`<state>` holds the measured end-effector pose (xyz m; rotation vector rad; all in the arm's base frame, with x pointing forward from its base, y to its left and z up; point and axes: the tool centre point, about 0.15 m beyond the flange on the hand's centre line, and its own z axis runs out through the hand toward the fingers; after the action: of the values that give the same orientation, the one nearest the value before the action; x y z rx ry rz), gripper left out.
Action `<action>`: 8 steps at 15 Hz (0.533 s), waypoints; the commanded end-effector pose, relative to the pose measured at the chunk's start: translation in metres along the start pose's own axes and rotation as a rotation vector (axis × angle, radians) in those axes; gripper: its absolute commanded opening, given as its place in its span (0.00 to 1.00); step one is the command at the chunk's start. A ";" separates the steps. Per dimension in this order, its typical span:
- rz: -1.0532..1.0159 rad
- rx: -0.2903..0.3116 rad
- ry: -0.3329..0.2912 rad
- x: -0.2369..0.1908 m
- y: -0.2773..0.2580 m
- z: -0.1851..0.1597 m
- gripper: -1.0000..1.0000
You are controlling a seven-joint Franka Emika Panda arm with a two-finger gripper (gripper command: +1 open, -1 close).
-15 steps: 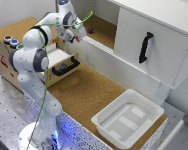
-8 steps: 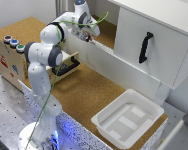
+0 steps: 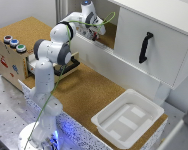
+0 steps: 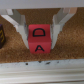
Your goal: Put the pink object inside the left cabinet
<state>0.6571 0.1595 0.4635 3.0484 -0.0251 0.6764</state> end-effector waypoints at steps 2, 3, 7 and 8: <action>-0.010 -0.149 0.072 -0.006 -0.009 0.038 1.00; -0.004 -0.146 0.089 -0.010 -0.011 0.034 1.00; 0.007 -0.142 0.134 -0.018 -0.012 0.013 1.00; 0.011 -0.136 0.142 -0.022 -0.013 0.005 1.00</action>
<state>0.6583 0.1590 0.4600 2.9398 -0.0489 0.7047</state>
